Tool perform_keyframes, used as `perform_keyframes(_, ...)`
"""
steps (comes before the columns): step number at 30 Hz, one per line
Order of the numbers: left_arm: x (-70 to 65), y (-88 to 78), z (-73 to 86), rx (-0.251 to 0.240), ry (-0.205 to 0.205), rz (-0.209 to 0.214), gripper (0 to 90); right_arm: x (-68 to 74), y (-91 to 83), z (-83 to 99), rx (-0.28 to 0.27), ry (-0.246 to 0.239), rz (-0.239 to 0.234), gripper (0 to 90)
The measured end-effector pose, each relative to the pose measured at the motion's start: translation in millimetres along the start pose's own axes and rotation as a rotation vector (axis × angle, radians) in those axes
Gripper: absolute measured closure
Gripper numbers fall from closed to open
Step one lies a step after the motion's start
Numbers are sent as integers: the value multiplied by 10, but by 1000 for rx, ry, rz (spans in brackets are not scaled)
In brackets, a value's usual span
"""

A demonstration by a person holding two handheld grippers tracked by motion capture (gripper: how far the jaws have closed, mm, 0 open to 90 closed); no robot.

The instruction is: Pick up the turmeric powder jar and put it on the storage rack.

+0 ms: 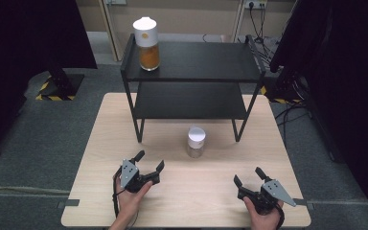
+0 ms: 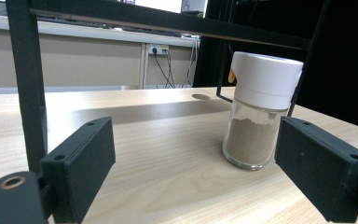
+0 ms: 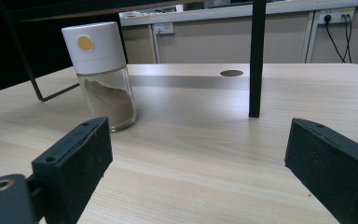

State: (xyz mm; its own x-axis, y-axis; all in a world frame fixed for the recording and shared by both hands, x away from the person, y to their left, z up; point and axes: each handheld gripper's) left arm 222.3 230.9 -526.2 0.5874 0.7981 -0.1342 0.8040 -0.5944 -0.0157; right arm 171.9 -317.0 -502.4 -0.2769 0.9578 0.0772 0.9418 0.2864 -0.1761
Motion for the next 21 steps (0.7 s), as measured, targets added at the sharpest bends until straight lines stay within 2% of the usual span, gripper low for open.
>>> perform_keyframes(10,32,5,21,10,-9,5,116,2,2,-5,2,-2,0,76)
perform_keyframes(21,20,10,21,13,7,8,115,5,-1,0,0,-1,3,76)
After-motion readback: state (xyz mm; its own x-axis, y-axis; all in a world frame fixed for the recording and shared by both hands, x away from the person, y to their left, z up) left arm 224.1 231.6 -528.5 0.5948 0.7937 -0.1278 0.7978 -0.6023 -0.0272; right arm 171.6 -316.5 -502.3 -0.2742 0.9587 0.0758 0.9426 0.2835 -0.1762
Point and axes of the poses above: each handheld gripper's, and its own axes: y roughly forward along the jaws, z roughly out of its underside, x roughly to its left, and after that the axes turned 7 degrees about z, right-handed
